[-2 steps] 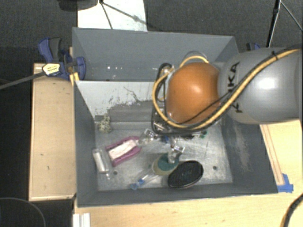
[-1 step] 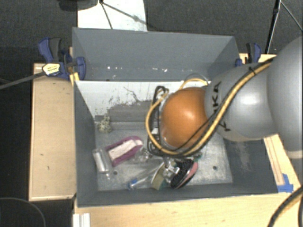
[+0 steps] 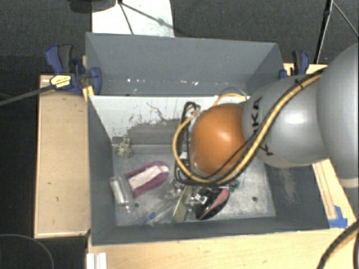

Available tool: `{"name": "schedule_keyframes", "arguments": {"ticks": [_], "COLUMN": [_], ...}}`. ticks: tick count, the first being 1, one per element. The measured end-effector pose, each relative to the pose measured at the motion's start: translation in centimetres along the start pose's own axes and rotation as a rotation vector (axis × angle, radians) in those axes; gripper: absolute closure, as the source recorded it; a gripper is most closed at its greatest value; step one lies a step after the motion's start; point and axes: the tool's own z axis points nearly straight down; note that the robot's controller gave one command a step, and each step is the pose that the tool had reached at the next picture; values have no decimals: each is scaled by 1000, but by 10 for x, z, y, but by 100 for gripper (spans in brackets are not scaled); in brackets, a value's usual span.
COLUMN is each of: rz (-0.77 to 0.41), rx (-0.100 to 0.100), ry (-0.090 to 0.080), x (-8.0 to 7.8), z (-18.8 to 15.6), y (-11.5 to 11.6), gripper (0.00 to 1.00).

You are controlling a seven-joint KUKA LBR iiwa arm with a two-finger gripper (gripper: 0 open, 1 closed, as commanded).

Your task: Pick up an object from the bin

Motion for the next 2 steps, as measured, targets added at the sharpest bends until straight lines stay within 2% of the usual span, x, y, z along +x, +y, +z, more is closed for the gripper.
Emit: {"name": "schedule_keyframes", "arguments": {"ticks": [1, 2], "rz": [-11, 31], "rx": [3, 6], "ry": [-9, -9], "x": [-23, -27], "z": [-90, -161], "y": [8, -28], "gripper": [100, 100]}}
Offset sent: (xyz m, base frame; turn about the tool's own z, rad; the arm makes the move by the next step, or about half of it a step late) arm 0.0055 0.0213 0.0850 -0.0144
